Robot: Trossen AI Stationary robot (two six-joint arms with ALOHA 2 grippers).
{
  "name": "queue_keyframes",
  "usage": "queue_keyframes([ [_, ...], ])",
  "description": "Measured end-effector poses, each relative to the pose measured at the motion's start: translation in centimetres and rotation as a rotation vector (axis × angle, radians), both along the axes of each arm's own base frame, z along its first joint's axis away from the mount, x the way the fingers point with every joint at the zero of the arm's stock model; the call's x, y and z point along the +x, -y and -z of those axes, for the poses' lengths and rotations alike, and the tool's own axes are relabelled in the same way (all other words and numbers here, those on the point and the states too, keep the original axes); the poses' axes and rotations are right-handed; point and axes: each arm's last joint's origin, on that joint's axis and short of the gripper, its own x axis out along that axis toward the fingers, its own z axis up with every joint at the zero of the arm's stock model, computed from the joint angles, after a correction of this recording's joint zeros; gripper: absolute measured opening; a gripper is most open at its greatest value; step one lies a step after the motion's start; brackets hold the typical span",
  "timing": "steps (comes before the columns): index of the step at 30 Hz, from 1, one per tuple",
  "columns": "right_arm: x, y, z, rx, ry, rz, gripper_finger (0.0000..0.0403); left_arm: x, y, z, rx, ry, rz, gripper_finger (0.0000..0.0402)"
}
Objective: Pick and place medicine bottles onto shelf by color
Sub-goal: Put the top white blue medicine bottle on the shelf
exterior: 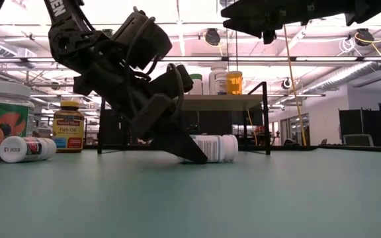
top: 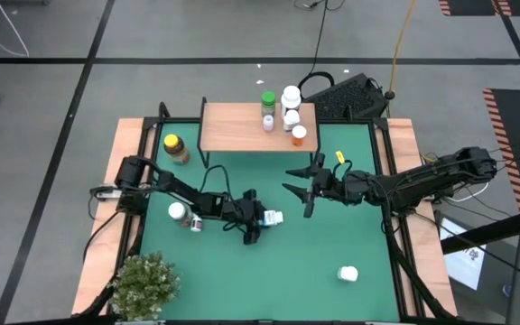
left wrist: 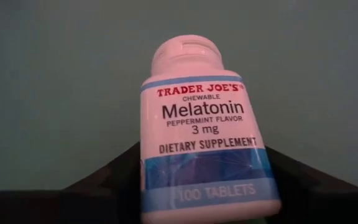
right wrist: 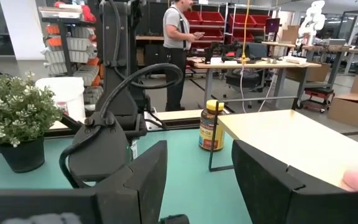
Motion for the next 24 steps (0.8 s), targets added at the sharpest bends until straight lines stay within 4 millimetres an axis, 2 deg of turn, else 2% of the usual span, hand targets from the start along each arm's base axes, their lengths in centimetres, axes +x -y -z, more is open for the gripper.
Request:
queue_keyframes([
  [2, 0.0, 0.0, 0.0, -0.001, -0.001, 0.004, 0.0174, -0.1, -0.1, -0.1, 0.017, -0.006, -0.02, 0.0219],
  [7, -0.1, 0.3, 0.5, -0.045, -0.062, 0.105, 0.0174, -0.7, -0.8, -1.7, 0.118, -0.031, -0.069, 0.0217],
  [11, -0.3, 0.9, 0.8, -0.015, -0.08, 0.223, 0.0174, -1.5, -0.8, -4.8, 0.251, 0.003, -0.179, 0.0222],
  [16, 0.1, 1.9, 1.5, 0.081, -0.097, 0.205, 0.018, -2.6, -1.1, -9.0, 0.463, 0.109, -0.365, 0.0218],
  [18, 0.3, 2.2, 1.9, 0.139, -0.096, 0.186, 0.0193, -2.7, -1.2, -10.8, 0.495, 0.196, -0.425, 0.0218],
  [21, 1.2, 2.7, 1.8, 0.228, 0.009, 0.133, 0.0226, -2.7, -1.6, -13.1, 0.502, 0.318, -0.455, 0.0219],
  [24, 2.1, 2.6, 1.8, 0.286, 0.121, 0.055, 0.0268, -2.4, -2.0, -14.3, 0.479, 0.427, -0.454, 0.0223],
])
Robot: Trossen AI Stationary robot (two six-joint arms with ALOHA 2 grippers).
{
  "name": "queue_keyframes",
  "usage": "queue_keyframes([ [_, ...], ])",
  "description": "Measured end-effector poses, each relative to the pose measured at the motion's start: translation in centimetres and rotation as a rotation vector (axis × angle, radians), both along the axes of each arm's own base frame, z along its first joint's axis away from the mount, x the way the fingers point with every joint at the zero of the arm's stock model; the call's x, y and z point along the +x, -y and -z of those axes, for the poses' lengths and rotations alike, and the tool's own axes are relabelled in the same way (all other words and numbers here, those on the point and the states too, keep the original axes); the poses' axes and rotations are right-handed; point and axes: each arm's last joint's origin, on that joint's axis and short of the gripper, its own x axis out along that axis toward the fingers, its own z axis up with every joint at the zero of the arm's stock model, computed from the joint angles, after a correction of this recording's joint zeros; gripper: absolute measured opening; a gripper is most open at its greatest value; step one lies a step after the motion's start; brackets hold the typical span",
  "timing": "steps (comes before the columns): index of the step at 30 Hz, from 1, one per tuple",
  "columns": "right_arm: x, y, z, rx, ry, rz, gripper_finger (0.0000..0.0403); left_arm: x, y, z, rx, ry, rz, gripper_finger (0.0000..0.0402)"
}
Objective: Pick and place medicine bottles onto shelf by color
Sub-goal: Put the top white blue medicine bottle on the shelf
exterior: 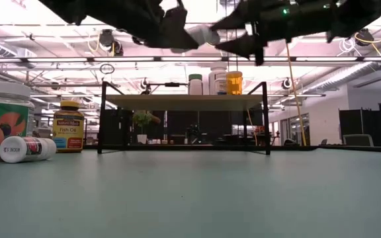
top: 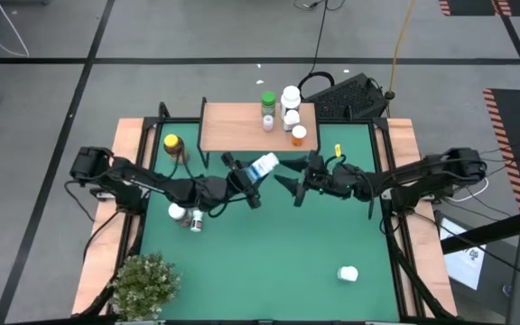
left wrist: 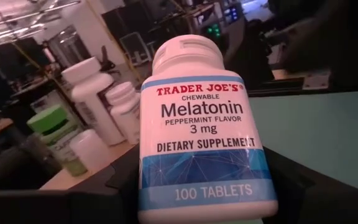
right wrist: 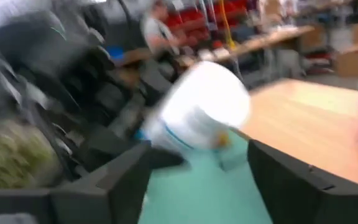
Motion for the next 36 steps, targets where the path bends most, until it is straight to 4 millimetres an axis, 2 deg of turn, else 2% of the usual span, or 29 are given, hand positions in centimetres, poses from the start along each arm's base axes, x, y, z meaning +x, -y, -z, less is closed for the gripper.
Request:
queue_keyframes([
  [5, 1.2, 0.1, 0.7, 0.095, 0.164, 0.024, 0.0325, 0.4, -0.5, 0.3, 0.009, 0.01, 0.015, 0.0218],
  [10, 2.1, 0.4, 2.4, 0.188, 0.204, 0.071, 0.0336, 0.5, -0.8, 0.6, 0.008, -0.002, 0.024, 0.0224],
  [15, 2.4, 1.2, 2.8, 0.214, 0.247, 0.092, 0.0314, 0.5, -0.7, 0.6, 0.012, -0.002, 0.045, 0.0229],
  [29, 3.0, 1.1, 2.6, 0.25, 0.218, 0.0, 0.0217, 0.6, -1.6, 0.4, -0.036, 0.036, 0.06, 0.0231],
  [36, 3.1, 1.1, 2.5, 0.177, 0.192, 0.006, 0.0193, 0.6, -1.6, 0.5, -0.038, 0.028, 0.06, 0.0233],
])
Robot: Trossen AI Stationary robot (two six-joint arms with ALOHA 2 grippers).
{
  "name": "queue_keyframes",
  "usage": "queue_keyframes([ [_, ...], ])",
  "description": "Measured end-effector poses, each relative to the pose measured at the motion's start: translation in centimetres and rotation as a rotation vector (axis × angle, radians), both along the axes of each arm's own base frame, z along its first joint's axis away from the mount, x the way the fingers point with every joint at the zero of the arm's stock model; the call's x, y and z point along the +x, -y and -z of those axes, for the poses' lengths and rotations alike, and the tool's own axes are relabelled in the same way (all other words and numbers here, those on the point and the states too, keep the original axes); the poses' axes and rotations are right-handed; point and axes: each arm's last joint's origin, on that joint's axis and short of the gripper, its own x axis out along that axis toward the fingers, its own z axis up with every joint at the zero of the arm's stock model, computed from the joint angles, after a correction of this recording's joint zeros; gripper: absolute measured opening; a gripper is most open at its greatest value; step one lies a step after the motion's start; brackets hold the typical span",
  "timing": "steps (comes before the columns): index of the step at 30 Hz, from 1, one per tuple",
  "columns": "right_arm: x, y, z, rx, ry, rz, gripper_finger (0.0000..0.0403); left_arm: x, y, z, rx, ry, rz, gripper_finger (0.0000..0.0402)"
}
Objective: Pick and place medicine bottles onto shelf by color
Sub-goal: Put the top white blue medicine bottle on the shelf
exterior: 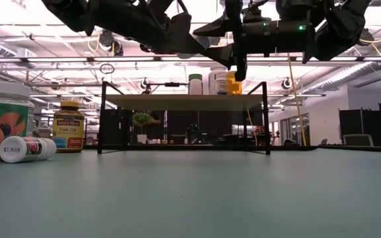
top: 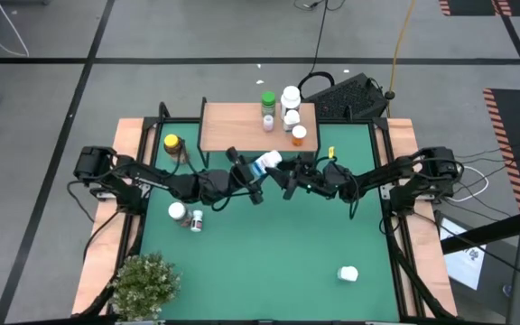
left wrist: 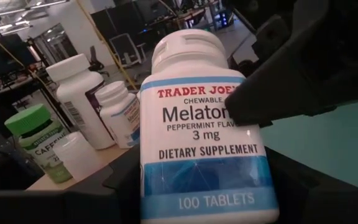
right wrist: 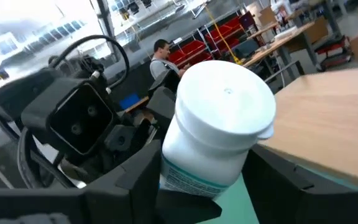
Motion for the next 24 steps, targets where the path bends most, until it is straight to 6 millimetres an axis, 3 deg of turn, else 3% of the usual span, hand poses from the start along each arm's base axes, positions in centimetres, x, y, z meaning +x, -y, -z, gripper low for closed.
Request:
queue_keyframes([
  [5, -0.3, -0.1, -0.2, -0.137, -0.118, 0.006, 0.019, -0.2, 0.1, 0.3, -0.005, -0.058, 0.028, 0.0263],
  [13, -2.5, -0.4, -2.5, -0.327, -0.299, 0.024, 0.0186, -0.1, -0.5, 0.4, -0.083, -0.144, 0.169, 0.0329],
  [18, -3.6, -0.9, -2.7, -0.438, -0.421, -0.052, 0.0186, 0.1, -0.9, -0.5, -0.121, -0.219, 0.262, 0.0339],
  [24, -3.3, -1.4, -1.7, -0.481, -0.461, -0.228, 0.0186, 0.4, -0.5, -1.0, -0.122, -0.222, 0.396, 0.0329],
])
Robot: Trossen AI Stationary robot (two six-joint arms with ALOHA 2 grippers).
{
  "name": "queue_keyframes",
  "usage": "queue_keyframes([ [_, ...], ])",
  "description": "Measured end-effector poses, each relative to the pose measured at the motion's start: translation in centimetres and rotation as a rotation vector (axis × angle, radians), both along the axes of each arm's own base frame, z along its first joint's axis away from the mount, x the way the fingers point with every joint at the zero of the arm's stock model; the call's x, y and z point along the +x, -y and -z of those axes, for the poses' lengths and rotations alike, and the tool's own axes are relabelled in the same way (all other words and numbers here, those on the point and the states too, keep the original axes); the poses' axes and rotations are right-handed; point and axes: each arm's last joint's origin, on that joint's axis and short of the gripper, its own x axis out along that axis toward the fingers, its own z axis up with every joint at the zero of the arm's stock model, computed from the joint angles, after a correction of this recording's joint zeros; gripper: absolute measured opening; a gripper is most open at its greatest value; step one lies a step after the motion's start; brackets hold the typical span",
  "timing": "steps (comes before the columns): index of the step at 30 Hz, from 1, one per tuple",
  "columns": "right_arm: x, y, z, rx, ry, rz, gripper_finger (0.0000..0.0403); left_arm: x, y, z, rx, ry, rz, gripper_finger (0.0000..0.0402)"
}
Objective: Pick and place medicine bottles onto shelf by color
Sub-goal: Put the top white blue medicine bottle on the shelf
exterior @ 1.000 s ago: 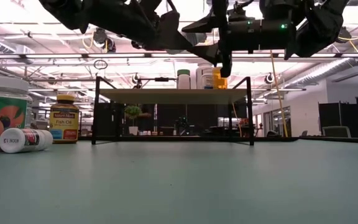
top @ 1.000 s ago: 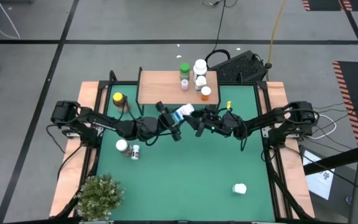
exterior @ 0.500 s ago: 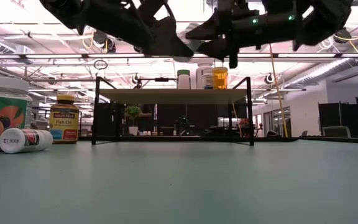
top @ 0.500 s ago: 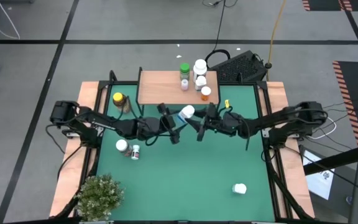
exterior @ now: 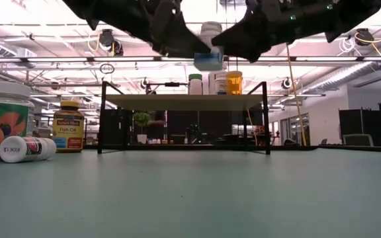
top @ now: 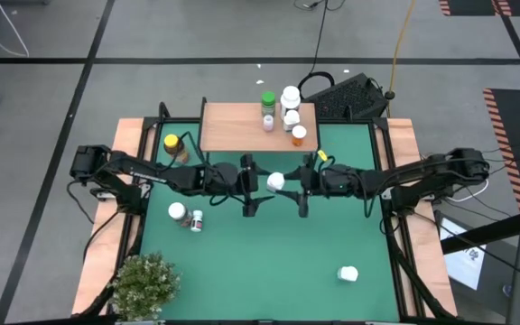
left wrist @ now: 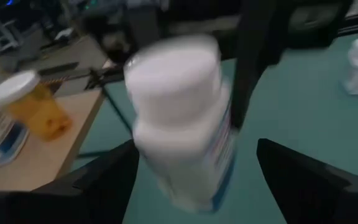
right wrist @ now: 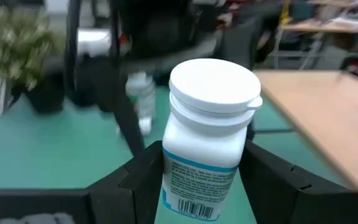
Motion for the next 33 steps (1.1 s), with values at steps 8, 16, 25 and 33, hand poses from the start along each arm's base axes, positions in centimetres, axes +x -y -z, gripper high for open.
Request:
queue_keyframes([
  [8, 0.7, 0.0, 1.3, -0.109, -0.089, -0.028, 0.0186, 0.1, 0.0, -0.3, -0.022, 0.035, 0.011, 0.0325],
  [16, 2.4, -0.6, 1.4, -0.169, -0.145, -0.066, 0.0186, 0.1, 0.0, -0.2, -0.019, 0.024, 0.061, 0.032],
  [25, 2.3, -1.3, 0.5, -0.219, -0.117, -0.095, 0.0186, 0.0, 0.0, -0.1, -0.027, 0.011, 0.06, 0.026],
  [33, 2.2, -1.3, 0.7, -0.217, -0.138, -0.093, 0.0187, 0.0, 0.0, -0.1, -0.014, 0.01, 0.064, 0.0201],
])
